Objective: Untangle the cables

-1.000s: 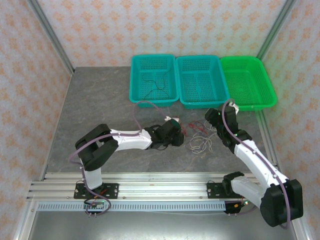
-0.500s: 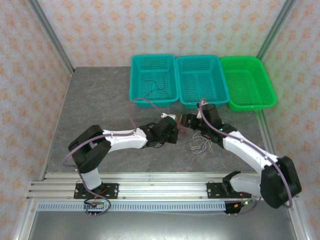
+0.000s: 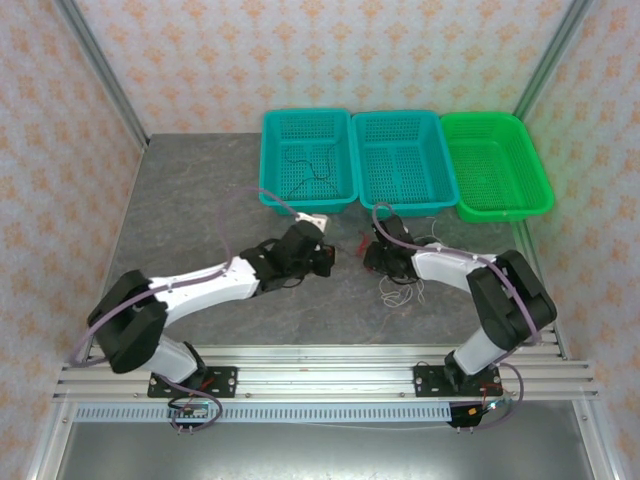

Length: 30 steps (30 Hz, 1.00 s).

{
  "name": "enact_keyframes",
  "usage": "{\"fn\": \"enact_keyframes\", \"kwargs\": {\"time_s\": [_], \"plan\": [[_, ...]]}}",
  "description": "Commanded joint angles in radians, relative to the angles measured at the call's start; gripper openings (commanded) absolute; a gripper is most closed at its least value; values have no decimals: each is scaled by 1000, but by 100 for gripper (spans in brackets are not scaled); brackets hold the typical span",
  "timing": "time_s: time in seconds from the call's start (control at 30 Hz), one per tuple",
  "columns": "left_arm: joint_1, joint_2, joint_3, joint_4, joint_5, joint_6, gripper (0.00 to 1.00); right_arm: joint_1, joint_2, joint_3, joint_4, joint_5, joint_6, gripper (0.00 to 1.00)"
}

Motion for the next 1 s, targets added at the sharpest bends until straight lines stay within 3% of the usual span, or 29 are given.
{"fn": "enact_keyframes", "kwargs": {"time_s": [0.0, 0.23, 0.4, 0.6, 0.8, 0.87, 0.97], "plan": [[59, -95, -19, -93, -64, 60, 0, -53, -42, -50, -46, 145, 59, 26], [189, -208, -30, -266, -148, 66, 0, -119, -87, -82, -73, 202, 75, 17], [274, -251, -72, -310, -142, 55, 0, -147, -124, -81, -117, 296, 79, 2], [325, -283, -131, -305, -117, 45, 0, -177, -183, -86, -143, 339, 67, 0], [328, -205, -171, -233, -7, 80, 0, -166, -230, -87, -20, 115, -55, 0], [323, -170, -206, -161, 47, 89, 11, -151, -256, -98, 35, 55, -75, 0], [291, -144, -244, -73, 77, 101, 36, -141, -285, -96, 74, -5, -93, 0]]}}
